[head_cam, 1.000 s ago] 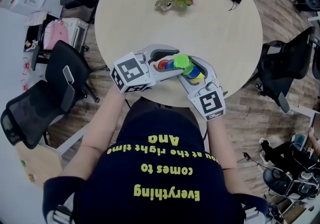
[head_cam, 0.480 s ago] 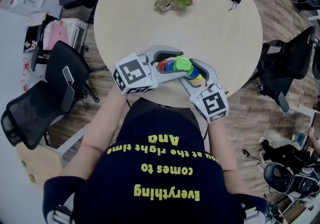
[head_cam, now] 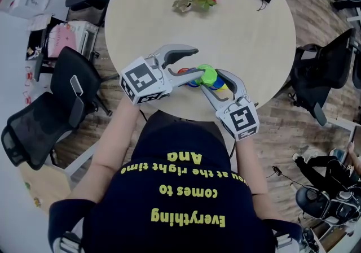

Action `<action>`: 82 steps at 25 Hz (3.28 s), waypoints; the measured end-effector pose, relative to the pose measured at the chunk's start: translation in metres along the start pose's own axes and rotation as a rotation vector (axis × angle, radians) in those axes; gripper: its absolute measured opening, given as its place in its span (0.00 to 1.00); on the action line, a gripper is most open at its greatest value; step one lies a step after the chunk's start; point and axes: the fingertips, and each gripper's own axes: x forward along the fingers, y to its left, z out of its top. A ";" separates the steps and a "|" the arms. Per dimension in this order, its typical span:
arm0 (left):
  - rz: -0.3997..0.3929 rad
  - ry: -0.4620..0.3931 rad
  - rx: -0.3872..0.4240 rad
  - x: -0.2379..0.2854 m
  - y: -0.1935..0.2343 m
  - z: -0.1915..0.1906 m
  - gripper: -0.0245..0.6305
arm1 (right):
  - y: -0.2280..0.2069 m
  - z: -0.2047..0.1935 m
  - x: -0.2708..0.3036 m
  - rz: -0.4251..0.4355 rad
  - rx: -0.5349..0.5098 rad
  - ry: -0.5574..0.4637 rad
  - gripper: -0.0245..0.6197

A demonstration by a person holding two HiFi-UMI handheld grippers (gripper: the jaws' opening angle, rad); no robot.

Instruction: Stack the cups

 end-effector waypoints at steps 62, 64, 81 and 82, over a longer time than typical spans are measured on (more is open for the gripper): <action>0.618 -0.227 0.137 -0.098 0.067 0.066 0.04 | -0.105 0.151 -0.072 -0.390 -0.050 -0.334 0.05; 0.627 -0.235 0.137 -0.100 0.068 0.067 0.04 | -0.106 0.150 -0.071 -0.395 -0.053 -0.336 0.05; 0.660 -0.258 0.113 -0.105 0.067 0.068 0.04 | -0.105 0.140 -0.074 -0.410 -0.038 -0.343 0.05; 0.660 -0.259 0.113 -0.105 0.067 0.068 0.04 | -0.105 0.140 -0.074 -0.411 -0.038 -0.343 0.05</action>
